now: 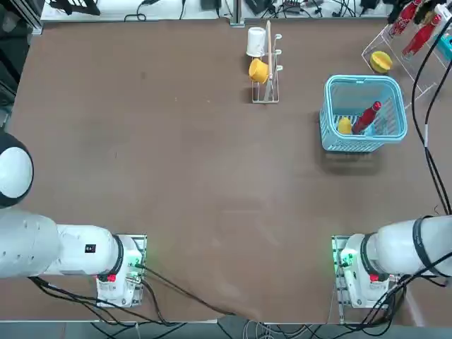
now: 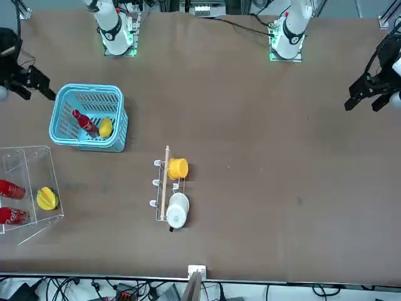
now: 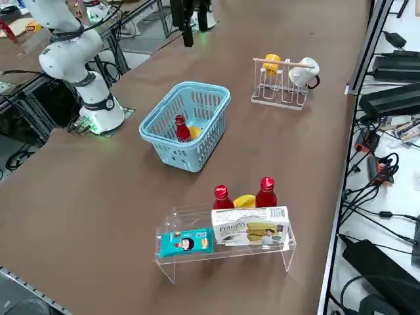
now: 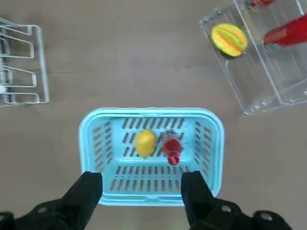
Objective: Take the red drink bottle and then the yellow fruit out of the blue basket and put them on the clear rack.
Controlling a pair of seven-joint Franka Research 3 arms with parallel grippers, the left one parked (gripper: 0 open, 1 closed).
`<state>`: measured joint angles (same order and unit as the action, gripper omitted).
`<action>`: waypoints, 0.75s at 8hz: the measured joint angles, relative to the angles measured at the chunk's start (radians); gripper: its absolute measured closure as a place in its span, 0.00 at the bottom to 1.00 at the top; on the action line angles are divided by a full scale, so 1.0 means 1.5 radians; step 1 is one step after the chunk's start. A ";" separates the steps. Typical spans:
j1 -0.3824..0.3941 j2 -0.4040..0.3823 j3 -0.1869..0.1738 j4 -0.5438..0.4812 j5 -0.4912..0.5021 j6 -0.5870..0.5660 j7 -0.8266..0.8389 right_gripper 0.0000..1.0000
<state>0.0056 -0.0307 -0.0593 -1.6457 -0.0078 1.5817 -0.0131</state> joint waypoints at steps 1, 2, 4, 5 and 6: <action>-0.015 0.008 -0.002 -0.010 -0.006 0.004 -0.015 0.00; -0.027 0.012 -0.002 -0.032 -0.007 0.021 -0.022 0.00; -0.037 0.011 -0.002 -0.106 -0.008 0.082 -0.027 0.00; -0.038 0.008 -0.002 -0.155 -0.009 0.122 -0.027 0.00; -0.039 0.005 -0.002 -0.200 -0.009 0.153 -0.027 0.00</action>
<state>-0.0527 -0.0226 -0.0629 -1.9459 -0.0220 1.8106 -0.0537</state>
